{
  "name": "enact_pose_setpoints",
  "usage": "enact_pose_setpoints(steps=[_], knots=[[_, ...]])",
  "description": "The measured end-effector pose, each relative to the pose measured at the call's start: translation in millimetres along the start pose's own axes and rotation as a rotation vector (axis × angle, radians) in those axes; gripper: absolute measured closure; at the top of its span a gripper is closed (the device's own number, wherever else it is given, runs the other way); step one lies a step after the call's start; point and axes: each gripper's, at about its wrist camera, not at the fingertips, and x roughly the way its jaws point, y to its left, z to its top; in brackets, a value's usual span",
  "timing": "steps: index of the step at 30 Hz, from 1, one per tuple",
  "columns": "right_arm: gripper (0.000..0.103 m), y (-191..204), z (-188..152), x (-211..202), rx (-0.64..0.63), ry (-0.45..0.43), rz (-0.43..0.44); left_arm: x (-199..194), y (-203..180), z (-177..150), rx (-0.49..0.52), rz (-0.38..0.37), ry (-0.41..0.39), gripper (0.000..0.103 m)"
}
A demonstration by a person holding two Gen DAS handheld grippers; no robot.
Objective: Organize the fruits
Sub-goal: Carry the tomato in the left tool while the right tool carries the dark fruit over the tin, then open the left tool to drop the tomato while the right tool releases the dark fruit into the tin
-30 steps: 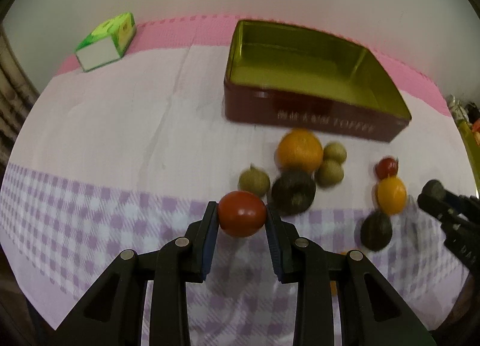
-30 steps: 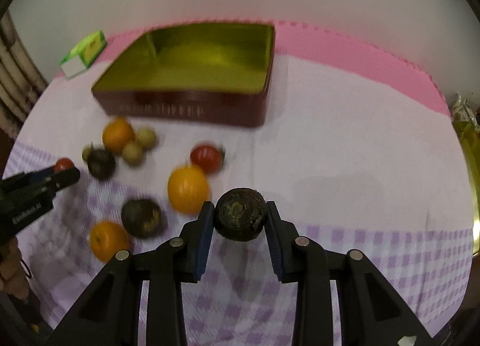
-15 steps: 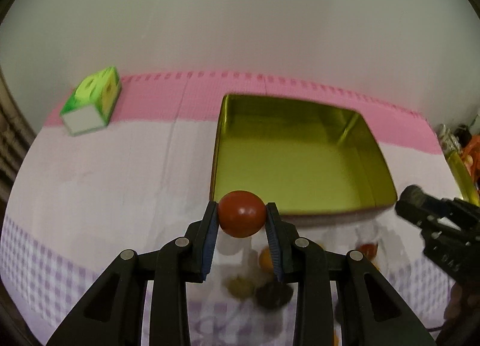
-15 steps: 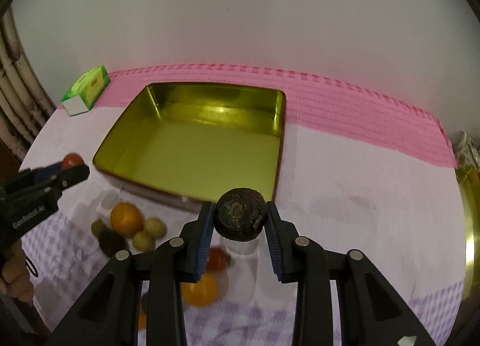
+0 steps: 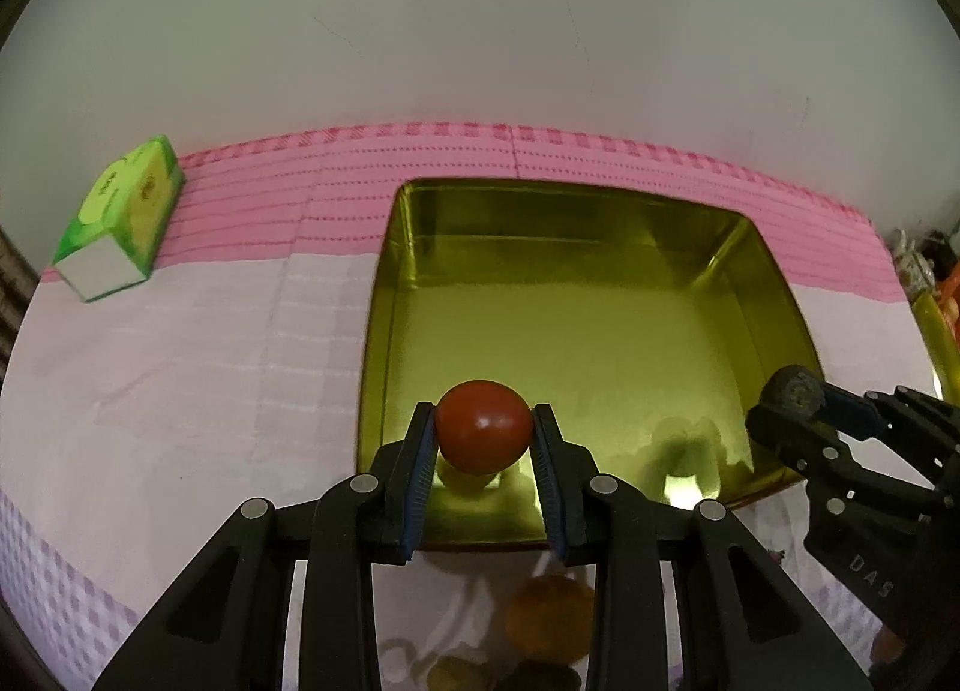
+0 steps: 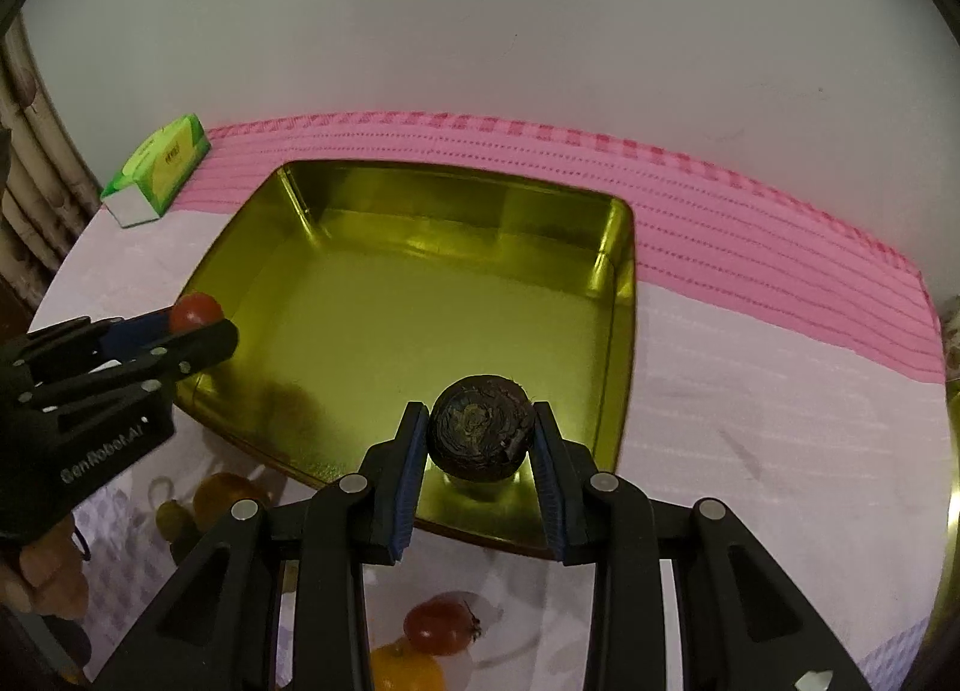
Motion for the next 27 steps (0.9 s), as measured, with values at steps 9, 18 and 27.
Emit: enact_pose_setpoints(steps=[9,18,27], knots=[[0.073,-7,-6,14,-0.005,0.041,-0.007,20,-4,-5,0.01,-0.002,0.054,0.071],[0.072,-13,-8,18,-0.003,0.061,-0.02,22,-9,-11,0.023,0.022,0.08,0.071],[0.072,-14,-9,16,-0.008,0.056,-0.03,24,-9,-7,0.025,0.031,0.084,0.07]])
